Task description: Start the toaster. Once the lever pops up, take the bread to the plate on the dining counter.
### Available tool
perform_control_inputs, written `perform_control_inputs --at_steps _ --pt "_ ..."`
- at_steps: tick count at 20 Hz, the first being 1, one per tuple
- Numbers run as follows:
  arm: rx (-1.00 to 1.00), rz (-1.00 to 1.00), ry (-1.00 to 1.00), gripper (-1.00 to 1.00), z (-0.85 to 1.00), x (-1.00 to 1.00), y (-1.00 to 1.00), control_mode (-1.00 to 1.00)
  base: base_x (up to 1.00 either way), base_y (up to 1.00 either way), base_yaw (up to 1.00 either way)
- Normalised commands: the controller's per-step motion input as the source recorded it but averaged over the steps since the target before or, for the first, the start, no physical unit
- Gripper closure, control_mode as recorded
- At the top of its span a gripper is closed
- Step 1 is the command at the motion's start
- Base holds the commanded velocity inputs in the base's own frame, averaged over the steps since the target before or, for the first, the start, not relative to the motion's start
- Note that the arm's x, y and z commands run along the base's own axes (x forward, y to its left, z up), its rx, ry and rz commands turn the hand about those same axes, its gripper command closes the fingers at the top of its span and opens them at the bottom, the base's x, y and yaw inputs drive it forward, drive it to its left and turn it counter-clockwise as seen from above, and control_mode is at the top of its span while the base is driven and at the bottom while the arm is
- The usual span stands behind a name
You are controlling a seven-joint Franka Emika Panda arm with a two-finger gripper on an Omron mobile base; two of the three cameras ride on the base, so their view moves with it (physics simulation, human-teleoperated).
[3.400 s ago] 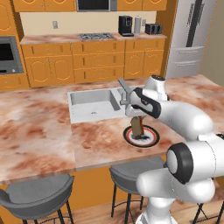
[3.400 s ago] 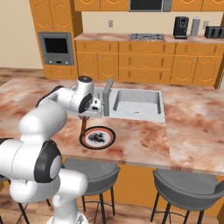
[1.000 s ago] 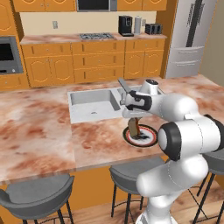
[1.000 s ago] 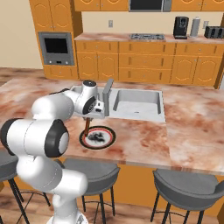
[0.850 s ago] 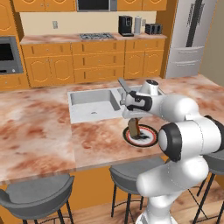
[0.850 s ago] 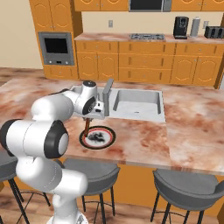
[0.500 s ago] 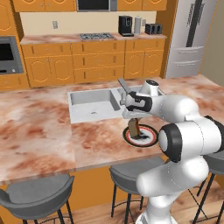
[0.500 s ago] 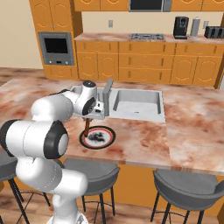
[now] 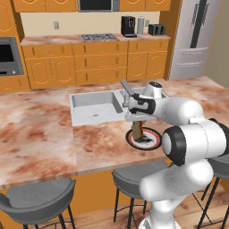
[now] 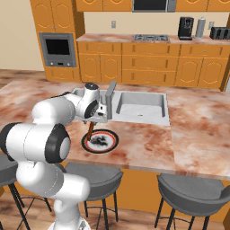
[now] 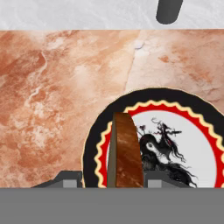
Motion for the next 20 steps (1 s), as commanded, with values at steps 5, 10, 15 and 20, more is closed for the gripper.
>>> perform_control_inputs --at_steps 5,10,15,20 --pt "0.00 0.00 0.00 -1.00 0.00 -0.15 -0.01 -1.00 0.00 0.00 0.00" --pt "0.00 -0.02 0.00 -1.00 0.00 -0.40 -0.11 -1.00 0.00 0.00 0.00" --pt "0.00 -0.05 0.00 -1.00 0.00 -0.44 -0.13 -1.00 0.00 0.00 0.00" --pt "0.00 -0.07 0.00 -1.00 0.09 -0.18 -0.03 -1.00 0.00 0.00 0.00"
